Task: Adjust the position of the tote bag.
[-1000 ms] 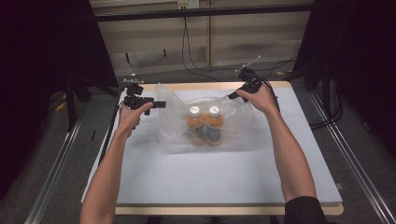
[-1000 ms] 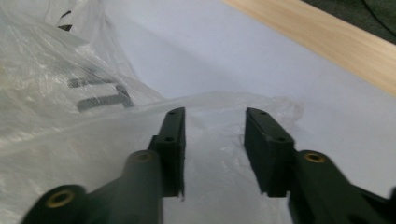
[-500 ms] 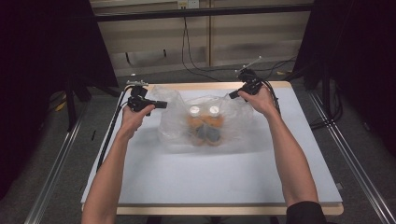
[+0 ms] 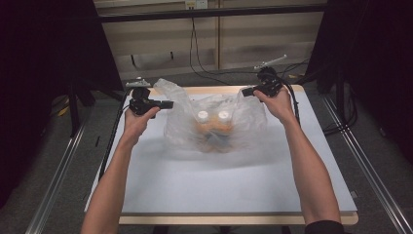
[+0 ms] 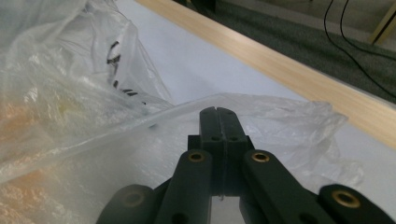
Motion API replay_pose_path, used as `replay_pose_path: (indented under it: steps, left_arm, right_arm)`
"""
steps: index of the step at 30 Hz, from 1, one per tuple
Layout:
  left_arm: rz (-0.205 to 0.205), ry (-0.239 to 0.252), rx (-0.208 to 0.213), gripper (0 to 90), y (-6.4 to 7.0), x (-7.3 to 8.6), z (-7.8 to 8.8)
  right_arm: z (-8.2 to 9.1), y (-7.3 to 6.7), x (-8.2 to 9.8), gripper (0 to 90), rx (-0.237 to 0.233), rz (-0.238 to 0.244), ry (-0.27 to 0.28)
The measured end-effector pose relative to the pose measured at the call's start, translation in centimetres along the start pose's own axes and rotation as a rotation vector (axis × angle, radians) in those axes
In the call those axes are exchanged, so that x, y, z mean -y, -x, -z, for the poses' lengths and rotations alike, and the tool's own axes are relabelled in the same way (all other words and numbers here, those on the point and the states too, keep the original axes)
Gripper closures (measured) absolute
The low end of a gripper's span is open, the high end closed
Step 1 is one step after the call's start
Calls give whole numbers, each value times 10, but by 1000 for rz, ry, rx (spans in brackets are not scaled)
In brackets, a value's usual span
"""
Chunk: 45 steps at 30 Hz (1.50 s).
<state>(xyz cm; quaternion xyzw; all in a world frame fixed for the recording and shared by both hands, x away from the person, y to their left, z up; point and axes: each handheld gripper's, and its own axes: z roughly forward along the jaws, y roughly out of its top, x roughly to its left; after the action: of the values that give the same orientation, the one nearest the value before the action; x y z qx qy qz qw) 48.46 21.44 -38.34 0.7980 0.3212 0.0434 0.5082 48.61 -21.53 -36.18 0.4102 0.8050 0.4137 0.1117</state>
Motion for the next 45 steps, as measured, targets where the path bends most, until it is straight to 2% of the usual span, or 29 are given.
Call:
replay_pose_path:
  steps: [3, 4, 5, 11, 15, 20, 23, 30, 33, 36, 42, 45]
  left_arm:
    - [-4, 13, 0, 900, 2, -1, 4]
    - [-17, 20, -5, 900, 6, -3, 8]
    - [-17, 20, -5, 900, 6, -3, 8]
    - [-50, 73, 1, 900, 15, -10, 22]
    - [-59, 106, 0, 900, 19, -14, 32]
    - [-65, 129, -10, 900, 22, -16, 41]
    - [-79, 144, -16, 900, 25, -19, 50]
    - [-106, 161, -15, 900, 34, -25, 57]
    - [-135, 178, -13, 900, 45, -32, 61]
    - [-158, 185, -12, 900, 53, -36, 64]
    - [-186, 192, -12, 900, 61, -36, 73]
    - [-204, 189, -11, 900, 66, -37, 78]
  right_arm:
    - [7, -5, -2, 900, -18, 7, 48]
    - [9, -6, -3, 900, -27, 7, 65]
    - [9, -6, -3, 900, -27, 7, 65]
    - [21, -14, -7, 900, -53, 8, 159]
    - [29, -20, -12, 900, -69, 22, 185]
    - [41, -22, -15, 900, -70, 17, 222]
    - [55, -21, -17, 900, -67, 15, 255]
    - [77, -24, -21, 900, -56, 23, 306]
    - [91, -30, -24, 900, -40, 49, 335]
    - [99, -35, -26, 900, -40, 54, 364]
    - [124, -40, -26, 900, -47, 62, 435]
    - [138, -42, -24, 900, -71, 80, 463]
